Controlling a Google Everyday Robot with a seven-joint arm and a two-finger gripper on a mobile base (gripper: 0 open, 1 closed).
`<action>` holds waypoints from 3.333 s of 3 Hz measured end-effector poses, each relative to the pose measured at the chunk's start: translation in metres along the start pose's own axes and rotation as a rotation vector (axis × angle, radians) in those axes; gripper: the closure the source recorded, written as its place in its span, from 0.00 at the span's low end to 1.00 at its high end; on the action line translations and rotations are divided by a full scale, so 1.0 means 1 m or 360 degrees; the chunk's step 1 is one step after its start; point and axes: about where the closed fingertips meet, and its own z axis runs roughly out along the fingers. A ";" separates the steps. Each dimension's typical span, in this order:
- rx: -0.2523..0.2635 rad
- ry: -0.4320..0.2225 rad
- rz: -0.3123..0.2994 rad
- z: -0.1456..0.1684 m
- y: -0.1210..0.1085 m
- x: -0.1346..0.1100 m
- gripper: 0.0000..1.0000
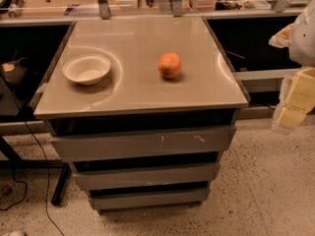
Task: Open bottom drawer
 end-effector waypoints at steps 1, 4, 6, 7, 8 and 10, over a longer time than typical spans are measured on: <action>0.0000 0.0000 0.0000 0.000 0.000 0.000 0.00; -0.0317 -0.0097 0.0056 0.111 0.093 0.024 0.00; -0.0617 0.0022 0.0092 0.209 0.174 0.050 0.00; -0.0617 0.0022 0.0092 0.209 0.174 0.050 0.00; -0.0754 -0.0038 0.0133 0.255 0.207 0.046 0.00; -0.1104 -0.0199 0.0261 0.418 0.299 0.017 0.00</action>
Offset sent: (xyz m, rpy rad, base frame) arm -0.0169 0.0036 -0.0353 0.0243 0.0497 0.0060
